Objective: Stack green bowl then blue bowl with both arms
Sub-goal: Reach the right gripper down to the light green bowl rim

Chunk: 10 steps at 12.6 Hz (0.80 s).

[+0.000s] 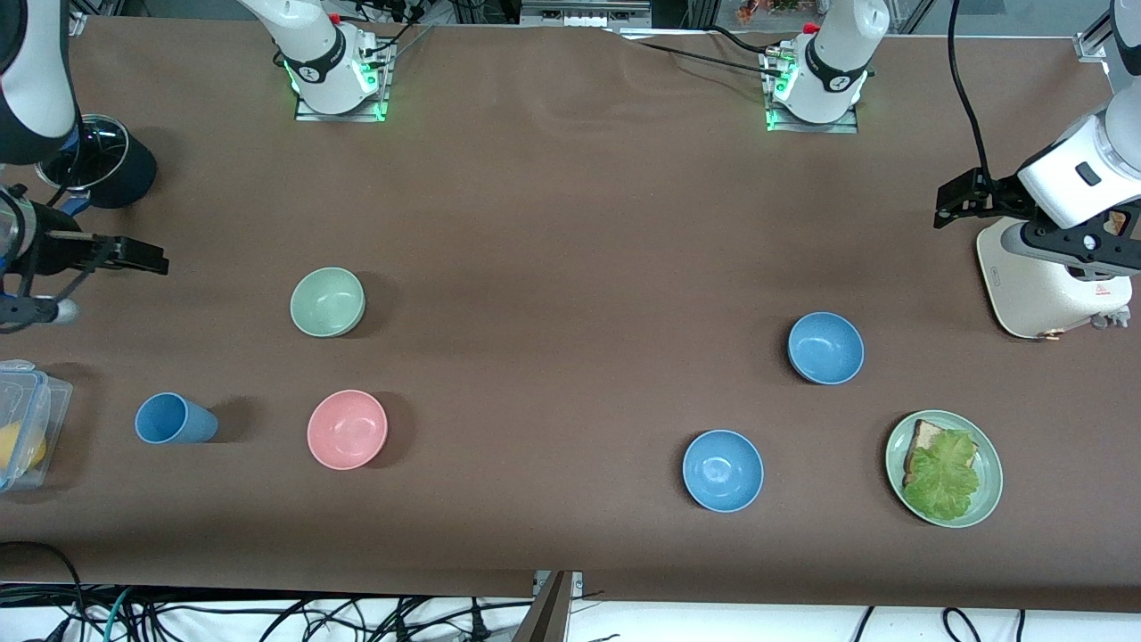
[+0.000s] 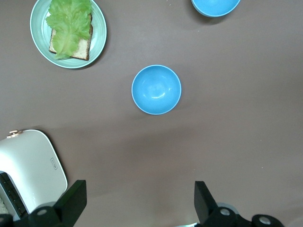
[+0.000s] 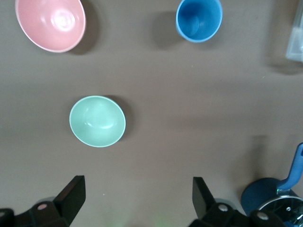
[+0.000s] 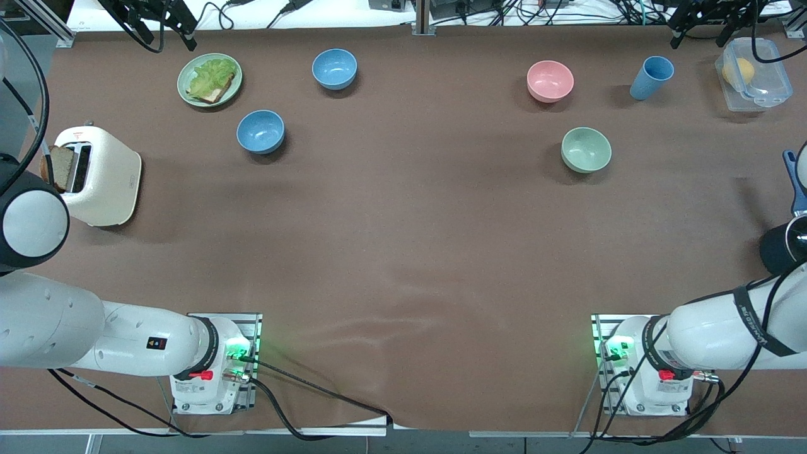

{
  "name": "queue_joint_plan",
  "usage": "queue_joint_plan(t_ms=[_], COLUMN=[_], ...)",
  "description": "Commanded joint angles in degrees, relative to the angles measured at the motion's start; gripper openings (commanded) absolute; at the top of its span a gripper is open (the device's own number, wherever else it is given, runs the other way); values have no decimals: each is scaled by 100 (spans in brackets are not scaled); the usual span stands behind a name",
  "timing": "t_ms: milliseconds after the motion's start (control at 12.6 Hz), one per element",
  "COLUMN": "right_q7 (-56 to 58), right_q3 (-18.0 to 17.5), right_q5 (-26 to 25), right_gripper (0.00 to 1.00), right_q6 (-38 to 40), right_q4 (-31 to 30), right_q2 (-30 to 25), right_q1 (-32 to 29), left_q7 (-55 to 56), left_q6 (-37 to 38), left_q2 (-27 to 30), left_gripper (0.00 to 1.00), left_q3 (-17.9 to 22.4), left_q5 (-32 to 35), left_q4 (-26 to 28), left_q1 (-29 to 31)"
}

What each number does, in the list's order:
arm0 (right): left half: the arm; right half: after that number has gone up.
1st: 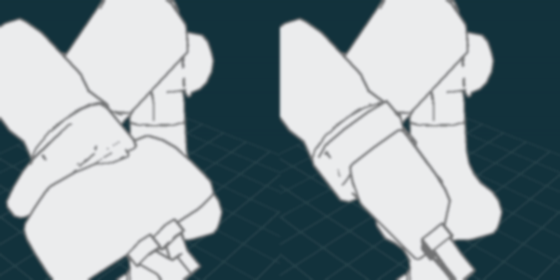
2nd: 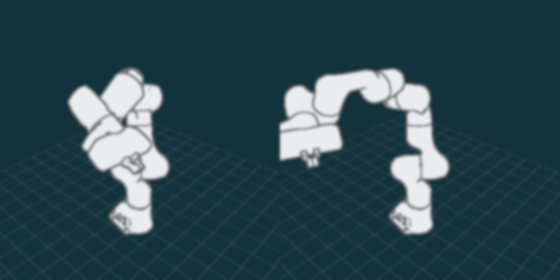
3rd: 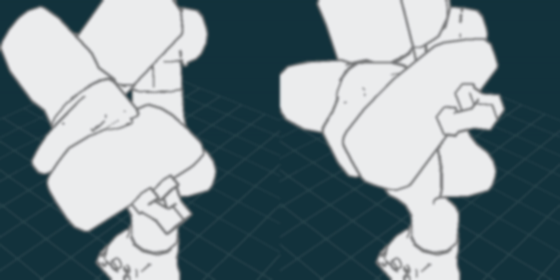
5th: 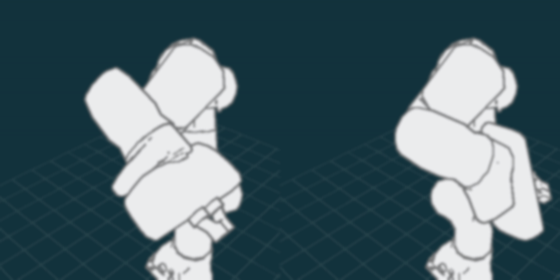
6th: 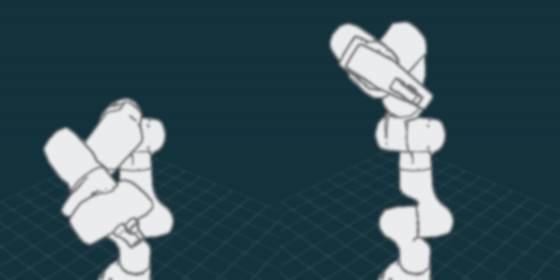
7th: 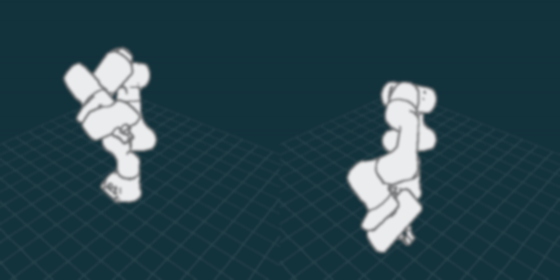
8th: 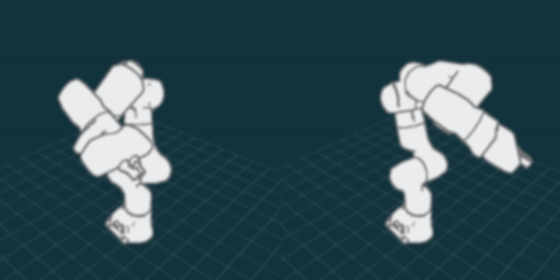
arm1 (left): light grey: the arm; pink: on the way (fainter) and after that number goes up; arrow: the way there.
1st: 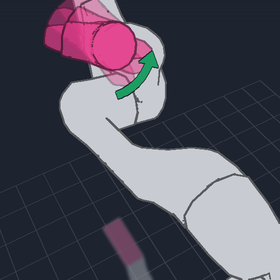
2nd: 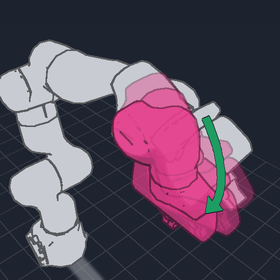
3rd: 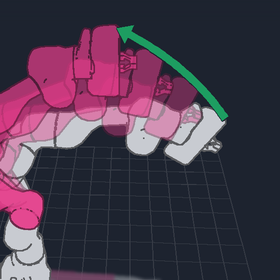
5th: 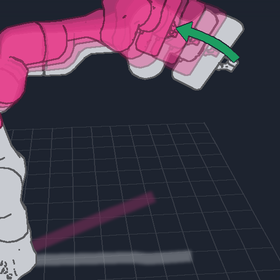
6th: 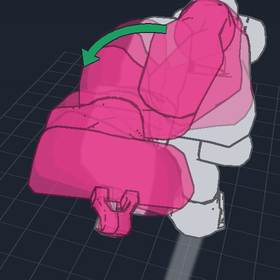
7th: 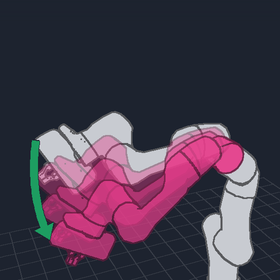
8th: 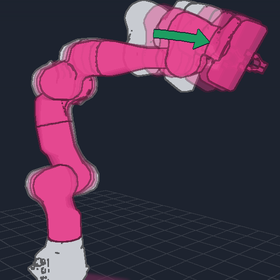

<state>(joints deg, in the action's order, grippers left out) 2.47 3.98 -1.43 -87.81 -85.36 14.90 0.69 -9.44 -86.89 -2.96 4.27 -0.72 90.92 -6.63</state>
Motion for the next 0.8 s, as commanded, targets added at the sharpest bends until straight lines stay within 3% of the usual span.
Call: queue_joint_plan(t_ms=[0, 159, 398, 717], right_q7=[-45, -54, -89, -89], right_q3=[-108, -108, -108, -108], right_q5=[229, 477, 504, 987], right_gripper=[100, 100, 99, 99], right_q6=[-103, -577, -1262, -2036], right_q4=[-128, -567, -1252, -2009], right_q2=[302, 320, 338, 548], right_q1=[-42, -51, -51, -51], left_q7=[48, 57, 206, 206], left_q6=[155, 155, 173, 225], left_q2=[32, 76, 67, 58], left_gripper=[100, 100, 100, 100], left_q3=[-189, -724, -770, -770], left_q5=[-104, -104, -104, -104], left_q4=[-118, -100, -136, -127], left_q1=[99, 521, 522, 548])
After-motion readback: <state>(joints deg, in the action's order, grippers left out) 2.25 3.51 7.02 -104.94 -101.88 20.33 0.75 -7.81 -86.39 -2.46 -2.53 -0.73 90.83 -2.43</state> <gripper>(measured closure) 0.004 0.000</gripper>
